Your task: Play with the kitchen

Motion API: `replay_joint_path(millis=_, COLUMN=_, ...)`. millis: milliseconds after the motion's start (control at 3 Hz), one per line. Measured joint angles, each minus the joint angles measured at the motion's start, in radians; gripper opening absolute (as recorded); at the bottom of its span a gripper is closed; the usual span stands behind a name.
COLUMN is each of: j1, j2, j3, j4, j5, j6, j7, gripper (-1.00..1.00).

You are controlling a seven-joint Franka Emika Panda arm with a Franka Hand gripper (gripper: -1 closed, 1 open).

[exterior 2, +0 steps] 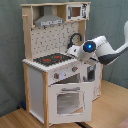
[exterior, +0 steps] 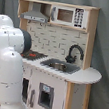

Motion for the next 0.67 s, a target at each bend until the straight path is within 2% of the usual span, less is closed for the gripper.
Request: replay_joint_path(millis=667, j1=0.0, j2=0.087, j3=0.002, j4=-0.069, j5=0.105, j6=0.012, j7=-0.182, gripper=1.0)
